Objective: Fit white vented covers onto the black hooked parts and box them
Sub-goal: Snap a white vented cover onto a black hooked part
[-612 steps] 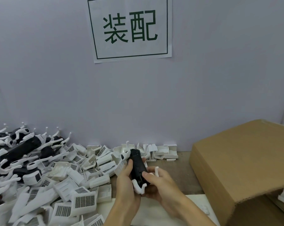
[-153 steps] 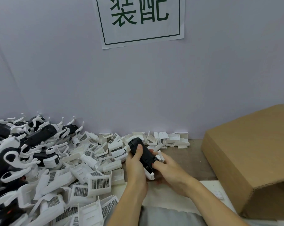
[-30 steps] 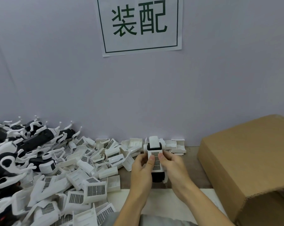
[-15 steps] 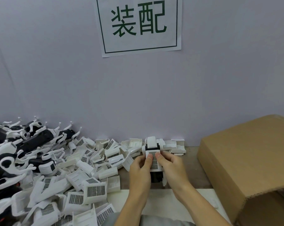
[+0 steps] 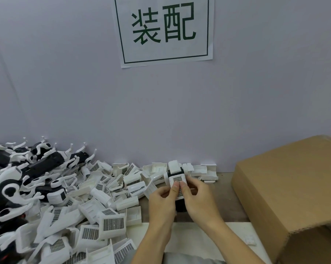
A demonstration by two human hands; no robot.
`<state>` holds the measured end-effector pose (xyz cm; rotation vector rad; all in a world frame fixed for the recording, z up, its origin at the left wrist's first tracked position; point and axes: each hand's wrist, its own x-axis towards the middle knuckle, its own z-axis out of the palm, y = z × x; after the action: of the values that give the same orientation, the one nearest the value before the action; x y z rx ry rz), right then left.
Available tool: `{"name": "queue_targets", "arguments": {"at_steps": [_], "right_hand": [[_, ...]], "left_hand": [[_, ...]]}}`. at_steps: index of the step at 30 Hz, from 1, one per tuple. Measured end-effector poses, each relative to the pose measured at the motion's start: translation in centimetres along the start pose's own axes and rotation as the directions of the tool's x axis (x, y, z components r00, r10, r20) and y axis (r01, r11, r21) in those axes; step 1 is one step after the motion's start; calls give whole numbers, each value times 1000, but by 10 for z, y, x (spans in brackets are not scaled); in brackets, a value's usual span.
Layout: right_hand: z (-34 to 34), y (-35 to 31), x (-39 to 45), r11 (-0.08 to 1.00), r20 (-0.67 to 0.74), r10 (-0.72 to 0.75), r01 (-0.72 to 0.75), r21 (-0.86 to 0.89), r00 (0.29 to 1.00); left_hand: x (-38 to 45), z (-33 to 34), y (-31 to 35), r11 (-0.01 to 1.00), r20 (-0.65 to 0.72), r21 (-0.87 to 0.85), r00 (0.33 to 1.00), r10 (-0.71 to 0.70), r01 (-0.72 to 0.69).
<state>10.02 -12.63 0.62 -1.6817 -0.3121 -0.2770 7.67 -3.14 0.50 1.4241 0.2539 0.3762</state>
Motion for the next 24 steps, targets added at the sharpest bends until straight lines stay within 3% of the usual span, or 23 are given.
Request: {"name": "queue_targets", "arguments": {"at_steps": [2, 5, 9, 11, 13, 15, 16, 18, 20, 24], "right_hand": [[0, 3, 0, 994, -12, -31, 30, -104, 999], [1, 3, -3, 970, 85, -98, 115, -216, 991], [-1, 7, -2, 908, 169, -86, 147, -391, 982], [-3, 10, 1, 929, 116, -101, 135, -344, 988], [-5, 10, 2, 952, 41, -77, 86, -293, 996], [-9, 6, 3, 989, -28, 70, -73, -129, 997], [-11, 5, 4, 986, -40, 161, -162, -27, 986], [-16, 1, 5, 946, -15, 303, -299, 128, 953], [-18, -4, 4, 908, 17, 383, -380, 177, 924], [-20, -4, 5, 888, 29, 421, -418, 190, 907]], "left_hand": [[0, -1, 1, 998, -37, -59, 999, -21, 18], [1, -4, 3, 968, -69, -231, 991, -114, 95], [1, -2, 7, 914, 33, -370, 985, -167, 167], [0, -1, 8, 938, 30, -321, 992, -126, 129], [2, 0, 3, 994, -49, -107, 999, 21, -26], [1, 0, 2, 976, -147, 130, 970, 194, -175], [1, 0, 2, 964, -181, 167, 954, 237, -208], [1, -1, 3, 956, -214, 166, 938, 273, -241], [1, 0, 3, 952, -212, 164, 933, 290, -259], [3, 1, 2, 973, -244, 51, 942, 229, -224]]}}
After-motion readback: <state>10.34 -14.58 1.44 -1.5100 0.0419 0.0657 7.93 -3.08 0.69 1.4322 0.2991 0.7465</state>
